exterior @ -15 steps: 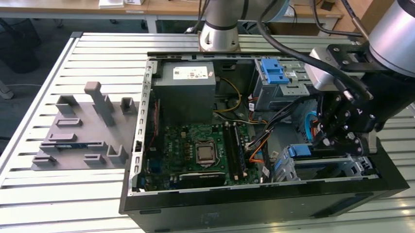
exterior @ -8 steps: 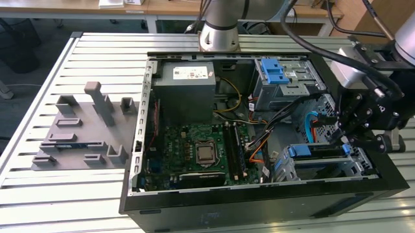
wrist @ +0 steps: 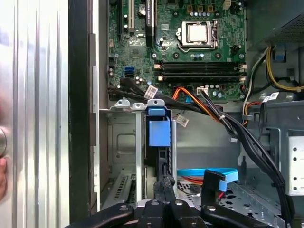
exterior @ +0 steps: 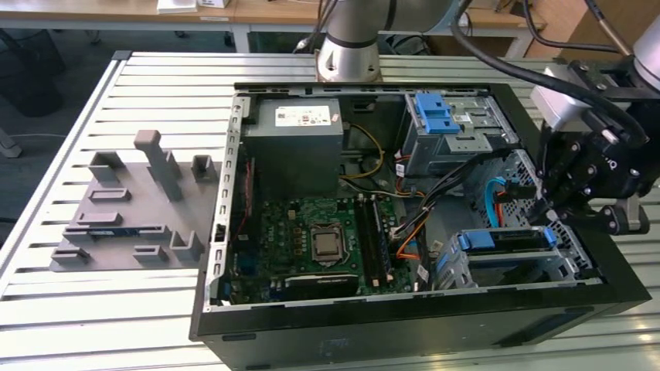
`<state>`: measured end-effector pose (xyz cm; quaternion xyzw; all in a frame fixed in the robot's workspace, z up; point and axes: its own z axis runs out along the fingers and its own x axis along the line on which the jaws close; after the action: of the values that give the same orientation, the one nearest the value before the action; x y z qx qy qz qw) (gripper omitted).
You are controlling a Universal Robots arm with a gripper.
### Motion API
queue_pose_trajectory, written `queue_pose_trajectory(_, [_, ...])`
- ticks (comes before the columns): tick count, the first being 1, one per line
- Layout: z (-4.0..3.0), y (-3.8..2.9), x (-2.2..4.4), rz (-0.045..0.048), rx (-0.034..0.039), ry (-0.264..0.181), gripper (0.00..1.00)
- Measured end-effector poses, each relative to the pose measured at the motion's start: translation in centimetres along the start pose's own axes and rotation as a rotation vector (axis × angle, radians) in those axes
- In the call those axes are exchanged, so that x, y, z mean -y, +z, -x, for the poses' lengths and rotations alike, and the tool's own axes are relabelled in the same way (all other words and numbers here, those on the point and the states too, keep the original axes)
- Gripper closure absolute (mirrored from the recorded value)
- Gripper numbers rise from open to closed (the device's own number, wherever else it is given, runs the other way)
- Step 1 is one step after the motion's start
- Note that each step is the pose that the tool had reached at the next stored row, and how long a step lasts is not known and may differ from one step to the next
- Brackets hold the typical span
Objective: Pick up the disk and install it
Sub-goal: 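Insert the first disk wire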
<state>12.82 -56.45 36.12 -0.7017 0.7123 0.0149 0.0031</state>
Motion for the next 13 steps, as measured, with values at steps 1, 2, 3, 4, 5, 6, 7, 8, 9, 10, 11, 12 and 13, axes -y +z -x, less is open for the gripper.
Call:
queue_pose_trajectory(1, [0.17,-0.04,0.00,0.0000,-0.0001,0.000,0.89])
queue_pose_trajectory(2, [0.36,-0.07,-0.01,-0.0001,0.0001,0.000,0.89])
queue_pose_trajectory(3, [0.58,-0.08,-0.01,0.0000,0.0001,0.000,0.89])
queue_pose_trajectory(4, [0.84,-0.08,0.00,-0.0001,0.0001,0.000,0.89])
queue_pose_trajectory(5, [1.07,-0.09,0.03,-0.0001,-0.0002,0.000,0.89])
queue_pose_trajectory(6, [1.27,-0.08,0.08,-0.0001,0.0000,0.000,0.89])
queue_pose_trajectory(7, [1.43,-0.07,0.12,-0.0001,0.0001,0.000,0.89])
queue_pose_trajectory(8, [1.56,-0.07,0.17,-0.0001,0.0000,0.000,0.89])
queue_pose_trajectory(9, [1.66,-0.06,0.23,-0.0001,0.0001,0.000,0.89])
queue_pose_trajectory(10, [1.75,-0.07,0.29,-0.0001,0.0001,0.000,0.89])
queue_pose_trajectory(11, [1.82,-0.06,0.35,-0.0001,0.0001,0.000,0.89])
queue_pose_trajectory(12, [1.90,-0.06,0.41,-0.0001,0.0001,0.000,0.89])
queue_pose_trajectory(13, [1.96,-0.06,0.47,-0.0001,0.0000,0.000,0.89])
